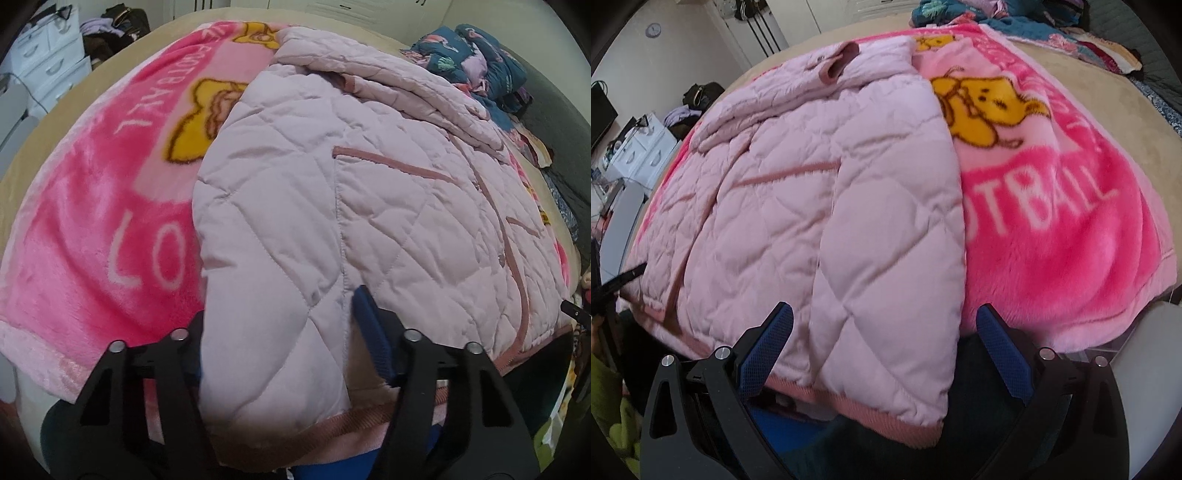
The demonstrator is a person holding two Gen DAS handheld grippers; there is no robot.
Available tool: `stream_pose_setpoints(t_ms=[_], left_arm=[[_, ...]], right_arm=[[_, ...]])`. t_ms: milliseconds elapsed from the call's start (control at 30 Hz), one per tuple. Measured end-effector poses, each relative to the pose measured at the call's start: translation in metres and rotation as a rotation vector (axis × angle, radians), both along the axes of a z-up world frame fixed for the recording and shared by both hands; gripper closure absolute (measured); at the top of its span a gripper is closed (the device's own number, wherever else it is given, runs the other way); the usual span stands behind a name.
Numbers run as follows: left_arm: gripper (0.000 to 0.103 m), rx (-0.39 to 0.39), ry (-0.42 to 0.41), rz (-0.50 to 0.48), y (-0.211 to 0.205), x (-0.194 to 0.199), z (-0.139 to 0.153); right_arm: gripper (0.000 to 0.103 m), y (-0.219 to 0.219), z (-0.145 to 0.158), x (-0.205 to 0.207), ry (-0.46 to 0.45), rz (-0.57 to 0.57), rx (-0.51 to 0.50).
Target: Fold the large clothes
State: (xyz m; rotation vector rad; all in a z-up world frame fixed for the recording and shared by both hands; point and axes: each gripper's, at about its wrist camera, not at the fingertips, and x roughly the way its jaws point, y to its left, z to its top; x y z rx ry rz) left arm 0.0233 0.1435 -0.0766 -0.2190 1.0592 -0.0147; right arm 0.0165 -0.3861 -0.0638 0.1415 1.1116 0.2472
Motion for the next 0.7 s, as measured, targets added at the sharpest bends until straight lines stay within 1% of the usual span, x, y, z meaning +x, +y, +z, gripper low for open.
stream_pose_setpoints(t_ms=[100, 200, 267, 300, 333, 367, 400, 433, 467, 500, 533, 600, 667, 700], left_arm=[[0.050, -0.007, 0.001, -0.004, 0.002, -0.001, 0.000], [0.049, -0.017, 0.002, -0.003, 0.004, -0.001, 0.000], [0.048, -0.019, 0.004, -0.003, 0.005, -0.002, 0.000], [0.046, -0.027, 0.009, -0.002, 0.007, -0.003, -0.002], [0.044, -0.033, 0.013, 0.000, 0.008, -0.003, -0.002], [0.043, -0.039, 0.015, 0.002, 0.010, -0.005, -0.003], [0.041, -0.044, 0.017, 0.003, 0.011, -0.006, -0.004], [0.039, -0.051, 0.020, 0.004, 0.013, -0.007, -0.005], [0.037, -0.059, 0.023, 0.006, 0.015, -0.008, -0.006], [0.034, -0.067, 0.029, 0.008, 0.016, -0.010, -0.008], [0.032, -0.072, 0.032, 0.010, 0.018, -0.012, -0.009], [0.031, -0.085, 0.031, 0.011, 0.020, -0.014, -0.010], [0.031, -0.089, 0.032, 0.011, 0.021, -0.016, -0.010], [0.033, -0.087, 0.034, 0.010, 0.020, -0.015, -0.010]], right_arm=[[0.004, 0.004, -0.010, -0.001, 0.050, 0.027, 0.027], [0.005, 0.009, -0.012, -0.002, 0.060, 0.055, 0.018], [0.008, 0.012, -0.013, -0.003, 0.065, 0.067, 0.034], [0.011, 0.016, -0.013, -0.005, 0.067, 0.082, 0.015], [0.015, 0.018, -0.013, -0.006, 0.065, 0.091, 0.004], [0.022, 0.018, -0.011, -0.007, 0.061, 0.095, 0.007], [0.035, 0.017, -0.009, -0.008, 0.052, 0.091, 0.014], [0.044, 0.014, -0.006, -0.010, 0.039, 0.077, 0.022], [0.061, 0.010, -0.003, -0.010, 0.028, 0.065, 0.023], [0.067, 0.007, 0.000, -0.012, 0.019, 0.061, 0.038], [0.071, 0.004, 0.005, -0.014, -0.004, 0.062, 0.070], [0.079, 0.005, 0.016, -0.016, -0.047, 0.071, 0.087], [0.082, 0.004, 0.027, -0.016, -0.087, 0.069, 0.114], [0.082, 0.002, 0.034, -0.016, -0.107, 0.064, 0.138]])
